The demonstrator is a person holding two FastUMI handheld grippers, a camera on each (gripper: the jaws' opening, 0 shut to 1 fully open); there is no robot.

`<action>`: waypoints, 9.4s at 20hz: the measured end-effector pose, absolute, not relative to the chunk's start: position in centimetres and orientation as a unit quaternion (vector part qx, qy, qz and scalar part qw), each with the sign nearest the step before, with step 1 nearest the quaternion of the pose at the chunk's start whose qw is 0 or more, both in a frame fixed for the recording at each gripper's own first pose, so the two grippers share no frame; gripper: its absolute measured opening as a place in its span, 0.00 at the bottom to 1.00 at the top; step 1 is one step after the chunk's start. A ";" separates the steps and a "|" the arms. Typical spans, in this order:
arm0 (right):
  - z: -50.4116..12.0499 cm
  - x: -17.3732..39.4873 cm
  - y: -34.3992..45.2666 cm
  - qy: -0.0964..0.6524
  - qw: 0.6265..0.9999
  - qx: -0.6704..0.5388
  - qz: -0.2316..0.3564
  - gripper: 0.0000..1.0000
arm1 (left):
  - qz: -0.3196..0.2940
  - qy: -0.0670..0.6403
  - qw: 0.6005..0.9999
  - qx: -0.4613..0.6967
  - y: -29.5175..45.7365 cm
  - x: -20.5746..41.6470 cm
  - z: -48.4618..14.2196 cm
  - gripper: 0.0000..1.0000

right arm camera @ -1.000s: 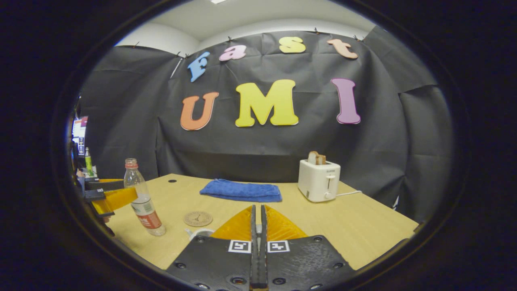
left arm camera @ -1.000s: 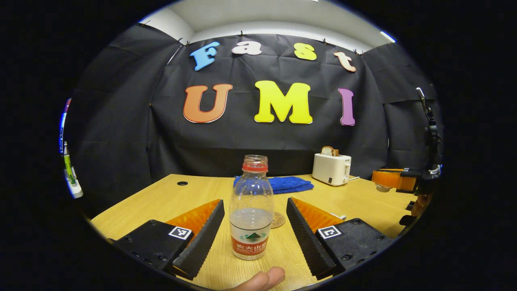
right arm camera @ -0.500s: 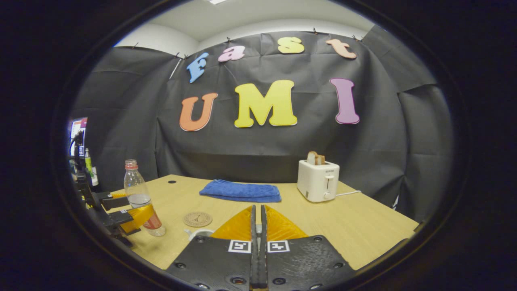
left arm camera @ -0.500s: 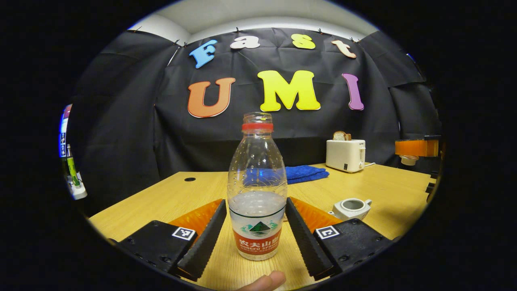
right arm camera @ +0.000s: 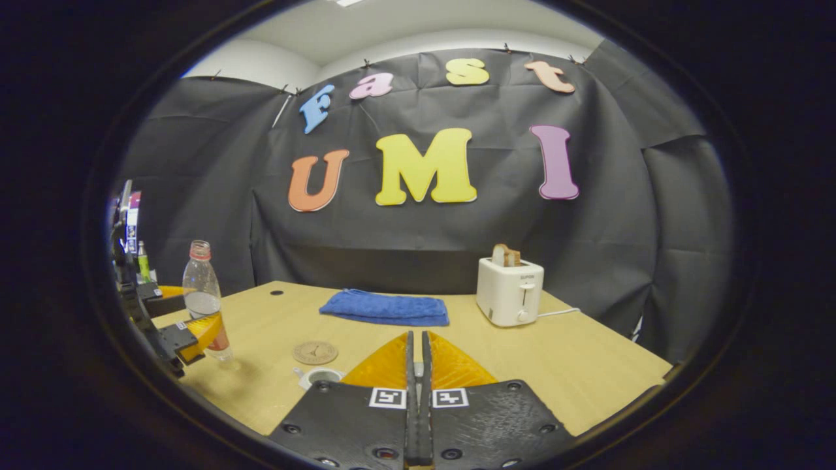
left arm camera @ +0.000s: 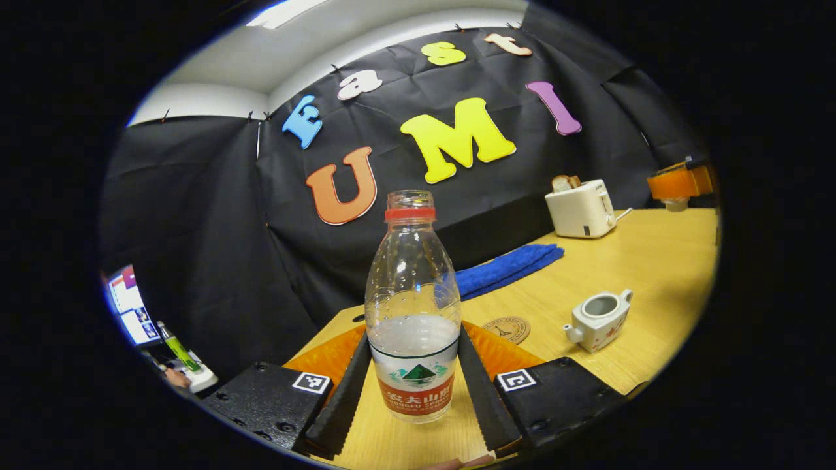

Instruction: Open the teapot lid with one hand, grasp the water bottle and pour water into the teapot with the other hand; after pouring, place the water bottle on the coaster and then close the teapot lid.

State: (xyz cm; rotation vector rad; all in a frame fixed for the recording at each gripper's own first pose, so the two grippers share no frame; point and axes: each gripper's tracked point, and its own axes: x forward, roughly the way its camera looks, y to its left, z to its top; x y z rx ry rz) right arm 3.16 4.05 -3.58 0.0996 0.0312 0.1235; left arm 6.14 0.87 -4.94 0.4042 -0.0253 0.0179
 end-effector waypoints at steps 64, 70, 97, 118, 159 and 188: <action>-3.9 4.1 -1.5 0.023 0.997 0.072 0.032 0.00 | -0.036 -0.001 0.462 0.886 -8.1 8.7 -3.3 0.76; -4.1 4.4 -1.7 0.026 0.997 0.070 0.026 0.00 | -0.065 0.000 0.541 0.838 -6.7 9.8 -4.2 0.80; -5.3 4.9 -0.3 0.039 0.998 0.048 0.023 0.00 | -0.131 0.011 0.990 0.052 -9.6 16.1 -4.2 0.77; -6.9 5.6 1.2 0.056 0.997 0.034 0.027 0.00 | -0.136 0.010 0.990 0.023 -10.8 20.1 -6.5 0.80; -6.1 7.1 17.0 0.050 0.986 0.025 0.160 0.01 | -0.054 -0.002 0.999 -0.002 2.5 2.3 -0.3 0.98; -2.5 3.4 15.7 0.027 0.987 0.041 0.151 0.88 | -0.039 -0.009 0.999 0.013 2.8 1.4 0.8 0.98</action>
